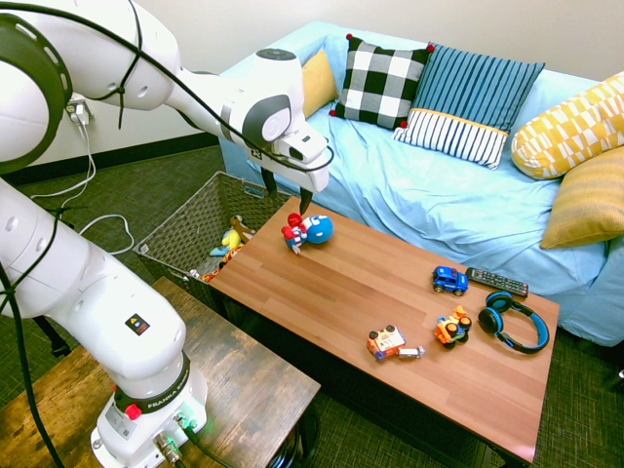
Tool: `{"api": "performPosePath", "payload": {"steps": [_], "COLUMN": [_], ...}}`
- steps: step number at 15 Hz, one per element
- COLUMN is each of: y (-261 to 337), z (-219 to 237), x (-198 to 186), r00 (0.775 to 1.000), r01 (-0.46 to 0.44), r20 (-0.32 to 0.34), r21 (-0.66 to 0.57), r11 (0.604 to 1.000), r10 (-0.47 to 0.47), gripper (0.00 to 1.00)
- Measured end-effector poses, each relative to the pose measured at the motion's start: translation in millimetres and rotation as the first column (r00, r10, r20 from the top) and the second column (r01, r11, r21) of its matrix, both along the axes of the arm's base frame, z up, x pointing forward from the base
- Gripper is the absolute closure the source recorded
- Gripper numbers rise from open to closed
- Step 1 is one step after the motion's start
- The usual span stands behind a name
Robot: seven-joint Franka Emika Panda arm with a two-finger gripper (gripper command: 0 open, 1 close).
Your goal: Put the stuffed toy in the basket
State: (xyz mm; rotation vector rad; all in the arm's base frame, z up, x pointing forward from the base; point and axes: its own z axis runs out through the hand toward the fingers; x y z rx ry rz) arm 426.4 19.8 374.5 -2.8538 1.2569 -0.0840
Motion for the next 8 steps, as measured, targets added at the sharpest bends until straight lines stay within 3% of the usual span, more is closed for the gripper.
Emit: {"api": "performPosePath", "payload": {"steps": [4,8], "y": [10.1,28.6], "z": [-6.2,-38.2], "x": [7.4,44.0], "r00": [1.000,0.990], "r01": [0.016,0.142], "r20": [-0.007,0.005], "r21": [-0.006,-0.004], "r11": [1.000,0.990], "r10": [-0.016,-0.142], "gripper": [0.00,0.00]}}
